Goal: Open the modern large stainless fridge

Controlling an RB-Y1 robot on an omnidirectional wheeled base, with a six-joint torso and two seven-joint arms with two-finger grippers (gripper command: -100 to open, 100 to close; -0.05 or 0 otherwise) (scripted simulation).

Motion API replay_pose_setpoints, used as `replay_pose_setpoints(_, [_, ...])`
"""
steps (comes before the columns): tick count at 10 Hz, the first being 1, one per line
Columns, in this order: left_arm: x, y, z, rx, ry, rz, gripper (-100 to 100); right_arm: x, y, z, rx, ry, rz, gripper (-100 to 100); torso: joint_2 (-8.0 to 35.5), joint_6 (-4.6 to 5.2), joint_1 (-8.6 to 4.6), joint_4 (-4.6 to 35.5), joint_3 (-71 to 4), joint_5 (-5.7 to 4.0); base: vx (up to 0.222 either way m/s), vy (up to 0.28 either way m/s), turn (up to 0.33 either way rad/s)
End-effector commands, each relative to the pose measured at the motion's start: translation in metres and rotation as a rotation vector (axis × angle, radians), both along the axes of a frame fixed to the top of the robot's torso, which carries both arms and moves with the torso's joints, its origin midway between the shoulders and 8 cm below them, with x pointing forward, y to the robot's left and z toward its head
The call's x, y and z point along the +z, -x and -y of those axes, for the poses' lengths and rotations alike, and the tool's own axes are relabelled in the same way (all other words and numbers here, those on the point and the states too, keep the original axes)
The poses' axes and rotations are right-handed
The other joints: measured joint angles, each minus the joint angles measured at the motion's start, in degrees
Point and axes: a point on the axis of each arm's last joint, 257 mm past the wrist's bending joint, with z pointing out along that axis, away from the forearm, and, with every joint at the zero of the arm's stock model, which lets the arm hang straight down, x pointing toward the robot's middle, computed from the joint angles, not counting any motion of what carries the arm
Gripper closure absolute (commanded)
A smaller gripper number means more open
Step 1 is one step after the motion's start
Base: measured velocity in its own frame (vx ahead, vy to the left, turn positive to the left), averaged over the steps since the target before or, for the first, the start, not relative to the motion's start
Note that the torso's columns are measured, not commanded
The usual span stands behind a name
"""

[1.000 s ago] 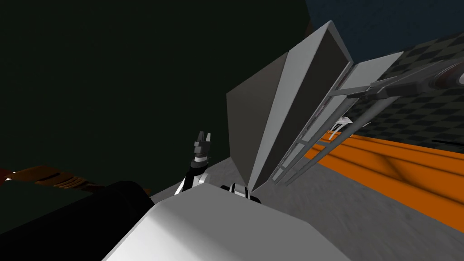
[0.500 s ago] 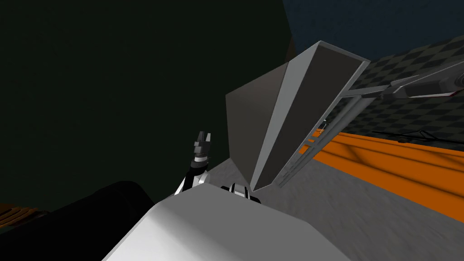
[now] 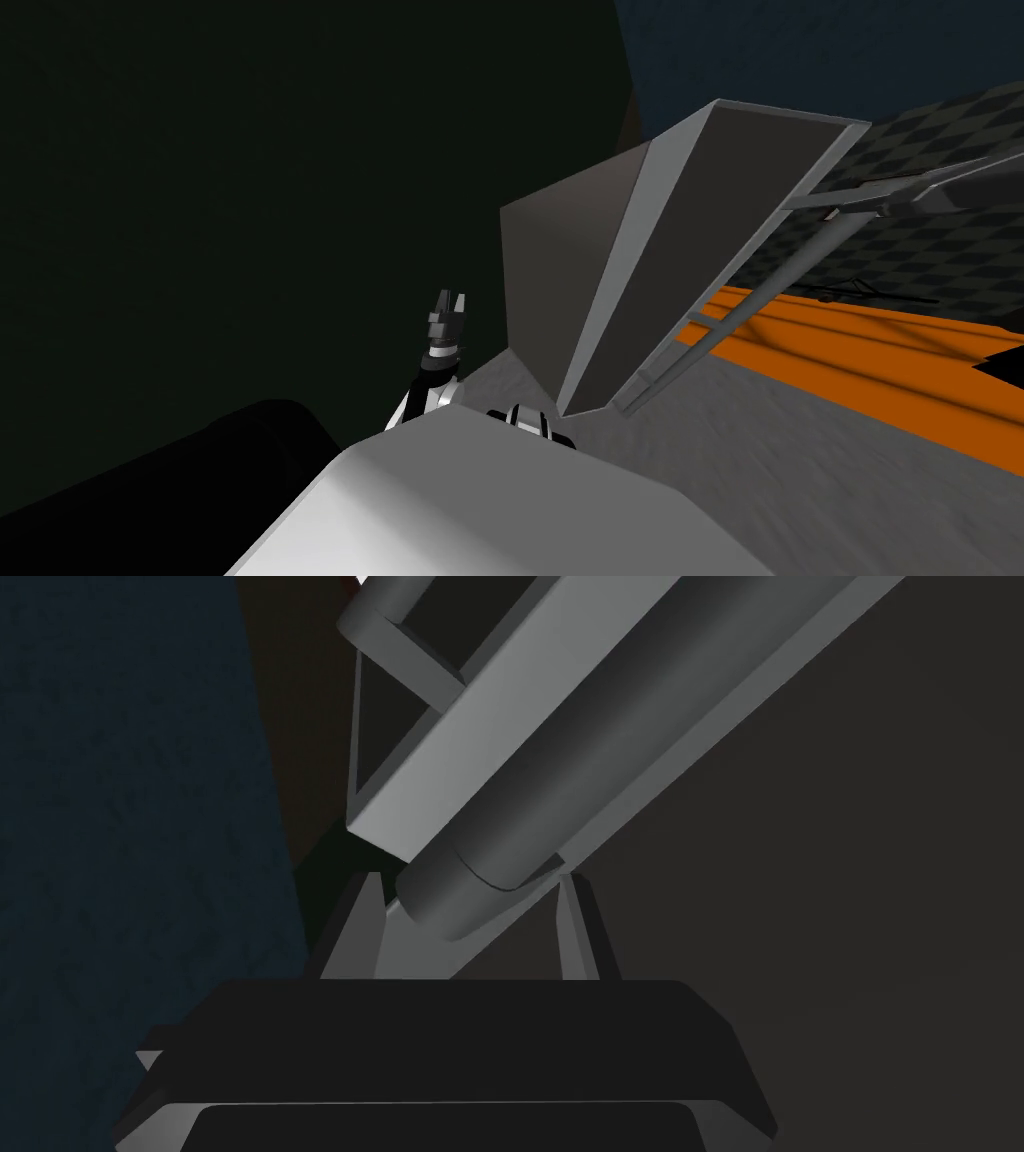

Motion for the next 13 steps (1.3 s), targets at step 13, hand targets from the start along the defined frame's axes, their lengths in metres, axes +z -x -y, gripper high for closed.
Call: replay_pose_setpoints(13, [0.0, 0.0, 0.0, 0.0, 0.0, 0.0, 0, -0.008, 0.055, 0.12, -0.329, -0.012, -0.015, 100, -0.1, -0.24, -0.17, 0.1, -0.2, 0.21, -0.035, 0.101, -0.022])
